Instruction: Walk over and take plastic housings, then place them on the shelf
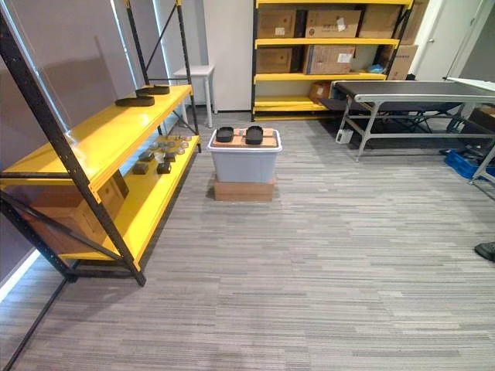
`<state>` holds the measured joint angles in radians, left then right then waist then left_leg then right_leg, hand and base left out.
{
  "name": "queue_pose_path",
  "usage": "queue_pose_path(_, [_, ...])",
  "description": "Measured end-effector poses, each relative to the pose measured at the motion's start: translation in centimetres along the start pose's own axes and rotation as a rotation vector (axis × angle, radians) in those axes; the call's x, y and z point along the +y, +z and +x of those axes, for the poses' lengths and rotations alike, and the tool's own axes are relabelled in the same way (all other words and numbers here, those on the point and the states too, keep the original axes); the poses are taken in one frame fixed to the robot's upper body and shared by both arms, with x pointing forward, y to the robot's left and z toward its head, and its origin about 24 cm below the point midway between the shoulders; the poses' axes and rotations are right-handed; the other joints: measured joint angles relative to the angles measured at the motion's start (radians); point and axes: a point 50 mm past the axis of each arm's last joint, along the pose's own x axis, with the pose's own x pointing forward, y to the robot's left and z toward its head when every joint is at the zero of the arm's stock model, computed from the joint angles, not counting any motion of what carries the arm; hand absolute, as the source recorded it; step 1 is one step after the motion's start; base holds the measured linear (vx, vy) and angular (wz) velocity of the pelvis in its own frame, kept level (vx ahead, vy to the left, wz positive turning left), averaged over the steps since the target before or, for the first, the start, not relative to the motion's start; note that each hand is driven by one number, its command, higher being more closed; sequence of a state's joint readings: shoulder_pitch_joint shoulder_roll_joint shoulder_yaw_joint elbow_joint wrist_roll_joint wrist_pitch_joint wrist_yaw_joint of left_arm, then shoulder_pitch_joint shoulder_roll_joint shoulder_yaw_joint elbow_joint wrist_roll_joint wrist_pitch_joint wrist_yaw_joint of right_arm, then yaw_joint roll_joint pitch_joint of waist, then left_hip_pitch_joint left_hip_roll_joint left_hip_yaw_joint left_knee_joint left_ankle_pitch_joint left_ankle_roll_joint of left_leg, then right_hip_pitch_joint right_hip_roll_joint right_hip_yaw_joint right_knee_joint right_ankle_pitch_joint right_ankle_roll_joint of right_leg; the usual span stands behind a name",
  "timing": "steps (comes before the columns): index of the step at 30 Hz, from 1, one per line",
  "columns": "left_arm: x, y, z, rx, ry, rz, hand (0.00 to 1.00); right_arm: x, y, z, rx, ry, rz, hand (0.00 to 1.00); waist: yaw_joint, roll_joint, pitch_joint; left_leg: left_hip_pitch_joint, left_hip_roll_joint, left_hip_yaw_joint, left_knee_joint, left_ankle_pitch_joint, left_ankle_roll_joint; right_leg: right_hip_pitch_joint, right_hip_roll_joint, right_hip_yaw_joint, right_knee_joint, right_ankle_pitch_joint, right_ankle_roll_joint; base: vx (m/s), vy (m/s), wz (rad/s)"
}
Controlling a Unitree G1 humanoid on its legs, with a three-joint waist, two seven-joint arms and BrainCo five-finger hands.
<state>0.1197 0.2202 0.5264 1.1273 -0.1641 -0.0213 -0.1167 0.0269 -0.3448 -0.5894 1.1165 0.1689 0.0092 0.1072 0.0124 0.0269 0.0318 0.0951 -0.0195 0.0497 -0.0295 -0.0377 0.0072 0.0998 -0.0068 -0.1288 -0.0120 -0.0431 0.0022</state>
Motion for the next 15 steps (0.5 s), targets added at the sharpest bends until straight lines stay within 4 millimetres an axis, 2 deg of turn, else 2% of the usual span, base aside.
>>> queue_pose_path(8, [1.1, -1.2, -0.5, 0.024, 0.024, 0.005, 0.0, 0.2, -0.1, 0.0, 0.0, 0.021, -0.109, 0.0, -0.001, 0.007, 0.002, -0.002, -0.003, -0.014, 0.0, 0.001, -0.001, 0.002, -0.004, -0.024, 0.002, -0.008, 0.01, -0.03, -0.019, 0.05])
queue_pose_path(10, [1.1, -1.7, -0.6, 0.03, 0.025, -0.004, 0.0, 0.1, -0.5, -0.1, 0.0, 0.004, -0.007, 0.0, -0.001, 0.008, 0.002, -0.001, -0.004, -0.016, -0.001, 0.002, 0.0, 0.002, -0.005, -0.026, 0.002, -0.008, 0.01, -0.02, -0.008, 0.04])
queue_pose_path(12, [0.6, -2.7, -0.8, 0.051, 0.019, -0.025, 0.0, 0.5, -1.9, -0.3, 0.019, -0.015, 0.153, 0.0, -0.001, 0.008, 0.002, -0.001, -0.005, -0.018, -0.005, 0.005, 0.002, 0.003, -0.006, -0.029, 0.001, -0.008, 0.01, -0.02, -0.008, 0.04])
queue_pose_path(15, [-0.4, -3.7, -0.9, 0.073, 0.007, -0.043, 0.0, 1.7, -4.0, -0.5, 0.083, -0.004, 0.19, 0.0, -0.008, 0.008, 0.001, 0.0, -0.008, -0.031, -0.011, 0.011, 0.003, 0.006, -0.009, -0.045, 0.001, -0.008, 0.01, -0.01, -0.011, 0.11])
